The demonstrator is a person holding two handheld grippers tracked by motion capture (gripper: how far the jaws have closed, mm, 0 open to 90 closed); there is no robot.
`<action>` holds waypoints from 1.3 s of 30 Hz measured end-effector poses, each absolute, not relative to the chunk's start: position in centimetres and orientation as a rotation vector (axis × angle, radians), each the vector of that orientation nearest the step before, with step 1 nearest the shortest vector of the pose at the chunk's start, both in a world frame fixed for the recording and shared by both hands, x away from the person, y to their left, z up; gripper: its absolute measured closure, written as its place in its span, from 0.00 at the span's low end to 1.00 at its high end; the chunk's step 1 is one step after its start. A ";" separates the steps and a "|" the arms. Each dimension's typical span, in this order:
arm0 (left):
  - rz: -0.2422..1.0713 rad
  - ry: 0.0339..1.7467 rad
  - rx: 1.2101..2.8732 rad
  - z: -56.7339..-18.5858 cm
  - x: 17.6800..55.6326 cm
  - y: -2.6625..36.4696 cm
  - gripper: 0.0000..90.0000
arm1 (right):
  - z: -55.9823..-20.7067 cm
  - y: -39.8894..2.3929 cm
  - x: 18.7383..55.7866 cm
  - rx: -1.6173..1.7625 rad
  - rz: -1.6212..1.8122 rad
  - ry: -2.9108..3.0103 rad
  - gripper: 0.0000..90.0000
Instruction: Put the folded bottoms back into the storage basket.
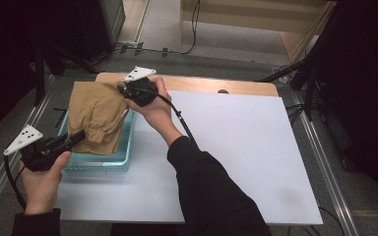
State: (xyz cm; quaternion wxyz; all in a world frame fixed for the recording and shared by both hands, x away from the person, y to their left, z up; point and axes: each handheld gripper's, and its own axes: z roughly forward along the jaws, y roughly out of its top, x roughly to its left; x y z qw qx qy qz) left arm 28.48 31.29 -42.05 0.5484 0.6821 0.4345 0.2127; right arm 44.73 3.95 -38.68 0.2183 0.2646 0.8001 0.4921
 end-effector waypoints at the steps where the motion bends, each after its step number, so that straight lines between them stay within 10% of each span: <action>1: 0.502 1.029 1.615 -42.1 28.6 31.3 0.83 | -38.7 3.9 44.8 0.732 1.358 2.213 0.85; 23: 0.472 1.066 1.620 -43.0 29.8 31.4 0.81 | -40.2 4.1 46.2 0.783 1.379 2.232 0.83; 28: 0.527 1.206 1.648 -42.9 30.0 31.3 0.21 | -41.3 4.0 47.9 0.924 1.320 2.251 0.31; 39: 0.467 1.106 1.613 -42.6 29.5 31.1 0.05 | -41.2 0.7 47.4 1.003 1.455 2.220 0.00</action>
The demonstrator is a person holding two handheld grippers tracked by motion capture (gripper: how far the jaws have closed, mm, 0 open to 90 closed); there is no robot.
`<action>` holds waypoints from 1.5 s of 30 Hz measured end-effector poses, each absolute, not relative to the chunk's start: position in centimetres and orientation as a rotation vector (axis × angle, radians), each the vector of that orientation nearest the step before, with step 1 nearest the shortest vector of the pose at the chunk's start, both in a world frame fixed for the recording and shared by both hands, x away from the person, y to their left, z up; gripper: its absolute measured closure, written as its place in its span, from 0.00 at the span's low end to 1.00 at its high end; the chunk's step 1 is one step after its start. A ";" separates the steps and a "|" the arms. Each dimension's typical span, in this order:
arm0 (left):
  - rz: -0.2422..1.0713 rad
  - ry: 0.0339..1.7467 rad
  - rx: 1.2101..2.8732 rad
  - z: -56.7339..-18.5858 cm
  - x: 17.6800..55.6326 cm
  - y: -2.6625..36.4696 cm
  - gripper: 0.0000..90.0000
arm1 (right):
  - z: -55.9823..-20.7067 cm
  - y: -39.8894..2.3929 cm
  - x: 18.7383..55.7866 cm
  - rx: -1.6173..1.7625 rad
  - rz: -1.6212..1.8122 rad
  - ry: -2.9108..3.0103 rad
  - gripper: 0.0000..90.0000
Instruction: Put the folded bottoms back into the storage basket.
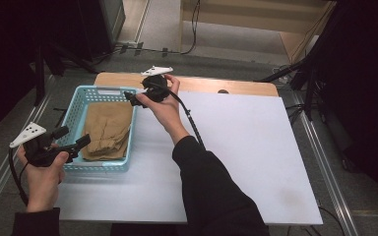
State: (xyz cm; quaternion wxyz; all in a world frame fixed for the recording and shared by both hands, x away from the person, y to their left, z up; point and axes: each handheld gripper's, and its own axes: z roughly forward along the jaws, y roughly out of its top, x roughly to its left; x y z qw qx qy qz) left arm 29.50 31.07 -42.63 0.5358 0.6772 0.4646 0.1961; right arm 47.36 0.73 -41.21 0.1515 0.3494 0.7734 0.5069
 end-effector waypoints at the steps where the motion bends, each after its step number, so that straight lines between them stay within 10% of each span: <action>1: 0.460 1.101 1.610 -42.6 29.5 31.0 0.03 | -41.3 0.5 47.2 1.004 1.452 2.222 0.00; 45: 0.399 0.927 1.681 -41.7 28.2 25.2 0.01 | -41.1 -8.3 40.5 0.967 1.517 2.138 0.00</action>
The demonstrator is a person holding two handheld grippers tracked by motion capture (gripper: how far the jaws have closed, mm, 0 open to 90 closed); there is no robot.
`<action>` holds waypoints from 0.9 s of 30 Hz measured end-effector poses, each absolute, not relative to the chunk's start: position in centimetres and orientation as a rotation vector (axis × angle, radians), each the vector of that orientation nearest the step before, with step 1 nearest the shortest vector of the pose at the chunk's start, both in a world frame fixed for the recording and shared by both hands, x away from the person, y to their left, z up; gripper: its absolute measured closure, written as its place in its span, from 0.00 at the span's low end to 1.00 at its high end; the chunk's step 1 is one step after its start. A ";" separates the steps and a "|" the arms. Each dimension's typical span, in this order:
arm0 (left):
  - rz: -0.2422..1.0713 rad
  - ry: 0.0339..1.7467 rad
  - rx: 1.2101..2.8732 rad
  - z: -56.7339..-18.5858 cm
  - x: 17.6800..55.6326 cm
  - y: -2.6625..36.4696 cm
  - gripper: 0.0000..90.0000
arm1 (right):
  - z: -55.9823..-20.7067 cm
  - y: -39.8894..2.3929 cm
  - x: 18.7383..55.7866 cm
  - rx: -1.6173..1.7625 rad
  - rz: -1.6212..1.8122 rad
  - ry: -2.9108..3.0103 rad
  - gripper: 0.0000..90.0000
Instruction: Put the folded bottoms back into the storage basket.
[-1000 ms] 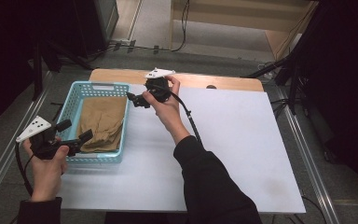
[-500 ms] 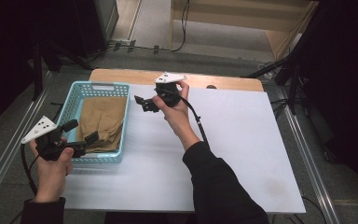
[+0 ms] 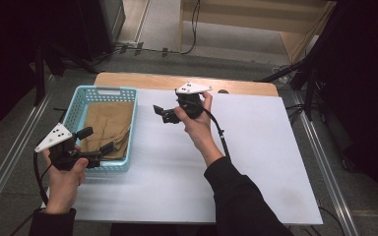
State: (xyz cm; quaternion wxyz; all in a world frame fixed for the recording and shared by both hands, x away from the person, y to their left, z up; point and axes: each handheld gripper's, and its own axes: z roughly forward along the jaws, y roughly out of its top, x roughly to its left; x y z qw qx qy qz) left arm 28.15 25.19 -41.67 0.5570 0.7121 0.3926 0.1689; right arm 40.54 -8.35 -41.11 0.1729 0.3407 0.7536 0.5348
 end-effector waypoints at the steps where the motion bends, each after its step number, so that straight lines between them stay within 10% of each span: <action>1: 0.399 0.926 1.683 -41.7 28.1 25.1 0.01 | -41.1 -8.6 40.3 0.968 1.520 2.137 0.00; 27: 0.349 0.818 1.758 -42.3 27.0 20.7 0.01 | -42.4 -15.7 35.8 0.998 1.522 2.069 0.00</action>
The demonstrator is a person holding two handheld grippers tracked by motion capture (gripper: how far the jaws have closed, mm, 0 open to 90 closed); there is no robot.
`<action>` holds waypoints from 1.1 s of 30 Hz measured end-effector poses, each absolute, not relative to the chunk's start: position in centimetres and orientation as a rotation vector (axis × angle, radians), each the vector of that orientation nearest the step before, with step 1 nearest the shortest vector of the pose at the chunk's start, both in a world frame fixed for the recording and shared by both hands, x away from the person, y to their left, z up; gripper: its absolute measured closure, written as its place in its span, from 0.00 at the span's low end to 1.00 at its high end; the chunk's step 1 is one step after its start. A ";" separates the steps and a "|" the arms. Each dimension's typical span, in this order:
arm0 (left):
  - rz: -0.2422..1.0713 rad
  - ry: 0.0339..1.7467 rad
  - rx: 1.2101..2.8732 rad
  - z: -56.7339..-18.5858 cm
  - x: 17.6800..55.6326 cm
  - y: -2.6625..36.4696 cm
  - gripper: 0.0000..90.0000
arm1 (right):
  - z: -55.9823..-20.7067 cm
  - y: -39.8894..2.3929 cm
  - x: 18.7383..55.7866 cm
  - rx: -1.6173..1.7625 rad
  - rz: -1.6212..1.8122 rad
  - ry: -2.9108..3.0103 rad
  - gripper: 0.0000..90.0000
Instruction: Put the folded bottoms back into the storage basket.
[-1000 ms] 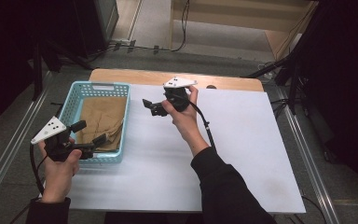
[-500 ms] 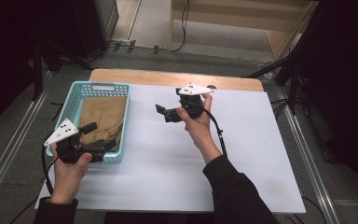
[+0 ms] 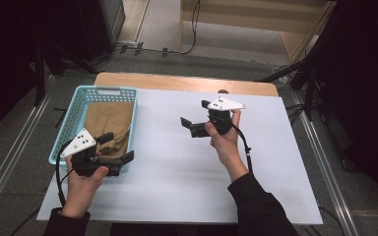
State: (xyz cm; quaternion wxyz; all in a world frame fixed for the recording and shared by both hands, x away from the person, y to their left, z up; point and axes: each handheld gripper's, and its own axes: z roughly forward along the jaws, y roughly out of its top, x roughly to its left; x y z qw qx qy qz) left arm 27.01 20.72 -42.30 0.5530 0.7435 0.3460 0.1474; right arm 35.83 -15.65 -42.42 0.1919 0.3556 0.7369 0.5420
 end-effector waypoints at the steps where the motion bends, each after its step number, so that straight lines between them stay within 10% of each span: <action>1: 0.347 0.813 1.761 -42.4 27.0 20.6 0.01 | -42.5 -15.9 35.7 1.002 1.523 2.066 0.00; 33: 0.350 0.797 1.793 -44.4 26.2 17.7 0.01 | -44.8 -24.1 29.4 1.058 1.510 1.987 0.00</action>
